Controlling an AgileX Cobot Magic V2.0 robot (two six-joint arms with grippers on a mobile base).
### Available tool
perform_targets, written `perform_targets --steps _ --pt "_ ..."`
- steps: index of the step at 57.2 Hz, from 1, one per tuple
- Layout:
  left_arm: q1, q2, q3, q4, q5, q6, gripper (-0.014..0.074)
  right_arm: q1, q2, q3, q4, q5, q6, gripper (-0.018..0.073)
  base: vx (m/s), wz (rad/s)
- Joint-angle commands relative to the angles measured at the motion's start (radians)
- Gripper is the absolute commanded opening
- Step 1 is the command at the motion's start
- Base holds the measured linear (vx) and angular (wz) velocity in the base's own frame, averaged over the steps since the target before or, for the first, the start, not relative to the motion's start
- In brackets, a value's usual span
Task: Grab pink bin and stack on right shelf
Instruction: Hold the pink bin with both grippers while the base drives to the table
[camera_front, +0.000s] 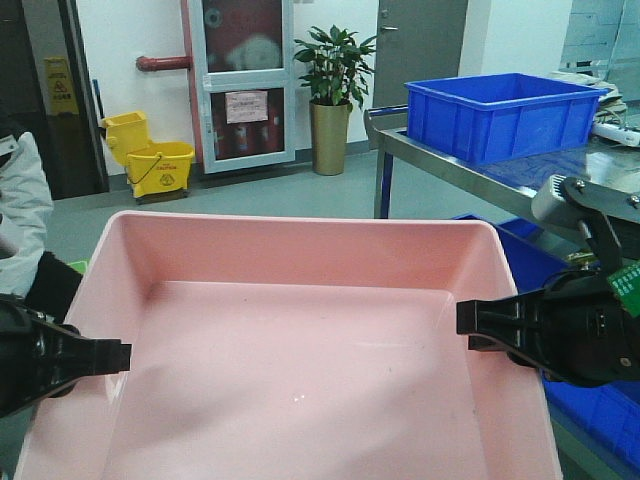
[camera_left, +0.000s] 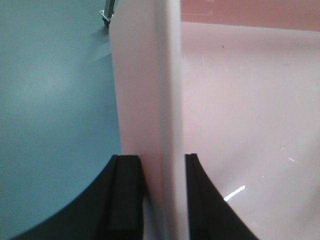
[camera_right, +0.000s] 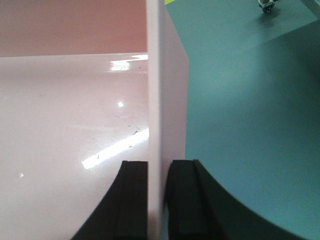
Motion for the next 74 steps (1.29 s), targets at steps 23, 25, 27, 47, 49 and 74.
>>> perform_targets --steps 23,25,27,47,49,74 --pt "0.011 -0.028 -0.027 0.005 -0.068 -0.009 -0.0001 -0.018 -0.031 -0.03 -0.063 -0.102 0.001 -0.0009 0.42 -0.14" --pt "0.011 -0.028 -0.027 0.005 -0.068 -0.009 -0.0001 -0.018 -0.031 -0.03 -0.063 -0.102 0.001 -0.0009 0.42 -0.3" --pt "0.011 -0.028 -0.027 0.005 -0.068 -0.009 -0.0001 -0.018 -0.031 -0.03 -0.063 -0.102 0.001 -0.0009 0.42 -0.34" --pt "0.011 -0.028 -0.027 0.005 -0.068 -0.009 -0.0001 -0.018 -0.031 -0.03 -0.063 -0.102 0.001 -0.0009 0.43 -0.51" --pt "0.011 -0.028 -0.027 0.005 -0.068 -0.009 -0.0001 -0.018 -0.031 -0.03 -0.063 -0.102 0.001 -0.0009 0.44 -0.67" --pt "0.011 -0.028 -0.027 0.005 -0.068 -0.009 -0.0001 -0.018 -0.031 -0.03 -0.063 -0.102 0.001 -0.0009 0.43 -0.7"
